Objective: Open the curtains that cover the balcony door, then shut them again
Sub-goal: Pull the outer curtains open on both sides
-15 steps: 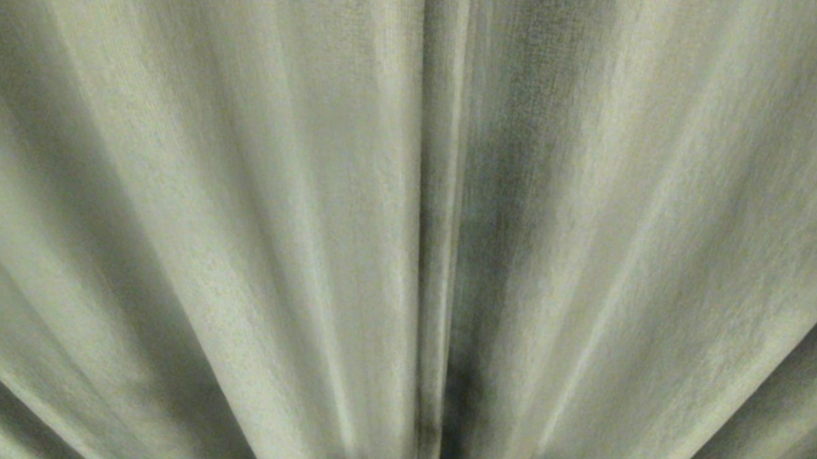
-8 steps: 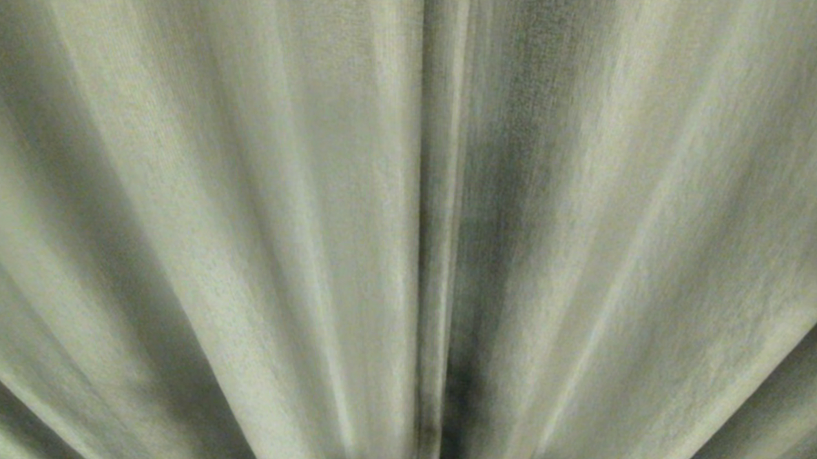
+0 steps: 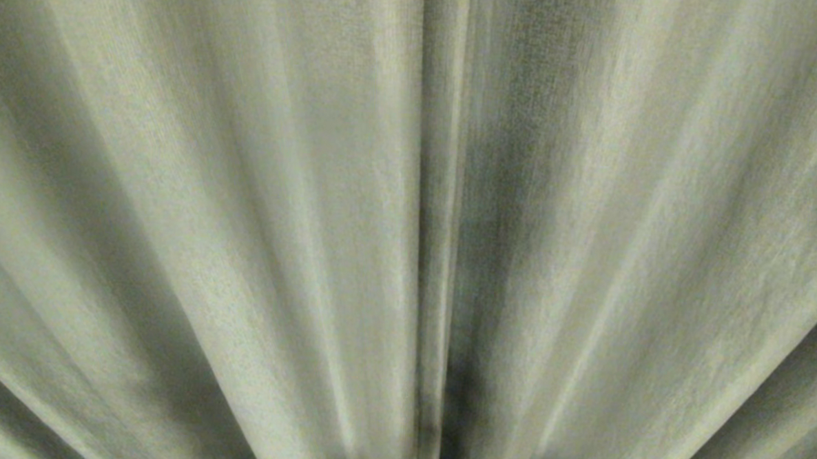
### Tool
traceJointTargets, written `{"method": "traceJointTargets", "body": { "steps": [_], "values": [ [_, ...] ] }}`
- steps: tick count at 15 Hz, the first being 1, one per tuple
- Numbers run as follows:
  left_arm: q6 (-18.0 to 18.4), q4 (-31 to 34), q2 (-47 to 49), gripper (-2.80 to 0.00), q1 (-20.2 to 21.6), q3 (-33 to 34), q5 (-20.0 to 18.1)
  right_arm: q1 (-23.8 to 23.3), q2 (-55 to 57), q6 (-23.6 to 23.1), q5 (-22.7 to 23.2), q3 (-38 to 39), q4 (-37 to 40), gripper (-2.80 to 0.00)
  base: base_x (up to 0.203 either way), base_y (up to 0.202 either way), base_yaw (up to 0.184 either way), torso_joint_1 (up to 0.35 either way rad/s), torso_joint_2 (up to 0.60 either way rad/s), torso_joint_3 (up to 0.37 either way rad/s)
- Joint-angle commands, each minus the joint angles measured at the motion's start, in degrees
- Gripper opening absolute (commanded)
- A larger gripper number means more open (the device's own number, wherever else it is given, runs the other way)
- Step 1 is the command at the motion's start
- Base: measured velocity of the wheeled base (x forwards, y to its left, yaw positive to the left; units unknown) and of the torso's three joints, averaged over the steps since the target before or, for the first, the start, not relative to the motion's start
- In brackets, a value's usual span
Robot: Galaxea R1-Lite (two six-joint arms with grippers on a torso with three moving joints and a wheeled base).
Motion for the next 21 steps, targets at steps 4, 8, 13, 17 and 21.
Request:
{"method": "traceJointTargets", "body": {
  "steps": [4,8,13,17,21],
  "values": [
    [-0.1,0.0,0.0,-2.80,0.0,0.0,0.0,-0.2,12.7,1.2,0.2,-6.3,-3.5,0.00,0.000,0.000,0.000,0.000,0.00,0.000],
    [-0.1,0.0,0.0,-2.80,0.0,0.0,0.0,-0.1,17.3,1.4,0.5,-9.6,-3.7,0.00,0.000,0.000,0.000,0.000,0.00,0.000],
    [-0.1,0.0,0.0,-2.80,0.0,0.0,0.0,-0.1,20.8,1.2,0.5,-13.7,-3.8,0.00,0.000,0.000,0.000,0.000,0.00,0.000],
    [-0.1,0.0,0.0,-2.80,0.0,0.0,0.0,-0.2,21.2,1.1,0.3,-13.5,-5.1,-2.80,0.000,0.000,0.000,0.000,0.00,0.000],
    [-0.1,0.0,0.0,-2.80,0.0,0.0,0.0,-0.2,23.8,0.7,0.3,-15.6,-8.9,-2.80,0.000,0.000,0.000,0.000,0.00,0.000]
  ]
}}
